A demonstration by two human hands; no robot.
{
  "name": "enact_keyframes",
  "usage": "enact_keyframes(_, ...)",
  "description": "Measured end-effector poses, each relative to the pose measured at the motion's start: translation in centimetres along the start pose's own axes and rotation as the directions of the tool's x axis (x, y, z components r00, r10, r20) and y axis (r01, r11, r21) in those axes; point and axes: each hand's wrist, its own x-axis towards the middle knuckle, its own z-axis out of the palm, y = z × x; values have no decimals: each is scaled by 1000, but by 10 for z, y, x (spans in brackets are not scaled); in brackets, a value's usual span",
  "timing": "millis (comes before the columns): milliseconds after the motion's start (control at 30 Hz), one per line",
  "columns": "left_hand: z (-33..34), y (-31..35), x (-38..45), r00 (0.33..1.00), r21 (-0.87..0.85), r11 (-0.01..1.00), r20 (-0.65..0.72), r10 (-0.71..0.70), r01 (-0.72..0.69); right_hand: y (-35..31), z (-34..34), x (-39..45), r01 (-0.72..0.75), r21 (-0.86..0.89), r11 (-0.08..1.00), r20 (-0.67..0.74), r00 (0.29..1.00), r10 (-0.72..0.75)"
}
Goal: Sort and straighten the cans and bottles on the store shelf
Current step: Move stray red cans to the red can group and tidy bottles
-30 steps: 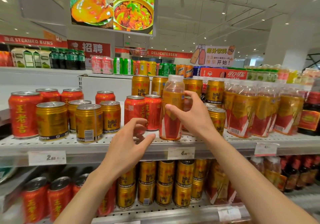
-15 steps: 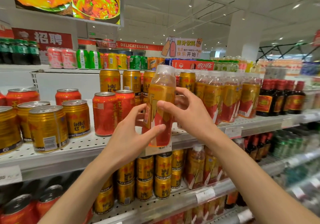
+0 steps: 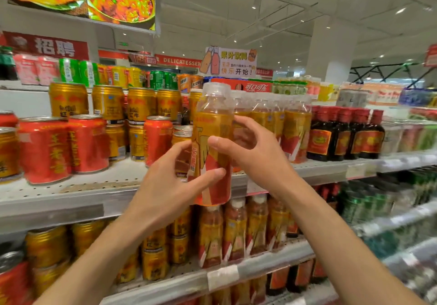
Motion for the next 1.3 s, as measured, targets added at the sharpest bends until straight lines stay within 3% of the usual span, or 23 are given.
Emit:
enact_keyframes(333, 94, 15, 21, 990, 47, 994, -100, -97, 102, 64, -80, 21, 66, 25, 997, 181, 981, -70)
enact_keyframes(433, 102, 14, 23, 983, 55, 989, -128, -131, 139, 82, -96, 25, 48, 0, 999, 126, 991, -48)
enact_keyframes(567, 102, 10, 26, 974, 64, 983, -161, -158, 170, 114, -93, 35, 36, -313, 949, -6, 999, -40)
enact_keyframes(700, 96, 4, 28, 973, 65, 983, -168, -161, 173, 128, -73, 43, 45, -427, 903, -63, 995, -79)
enact_keyframes(1067, 81, 3, 33, 970, 67, 987, -206, -127, 144, 135, -55, 65, 6, -518, 856, -97, 993, -66)
enact_keyframes(1300, 82, 8, 37, 959, 145, 979, -265, -102, 144, 132, -66, 61, 36, -403, 914, -15, 999, -46)
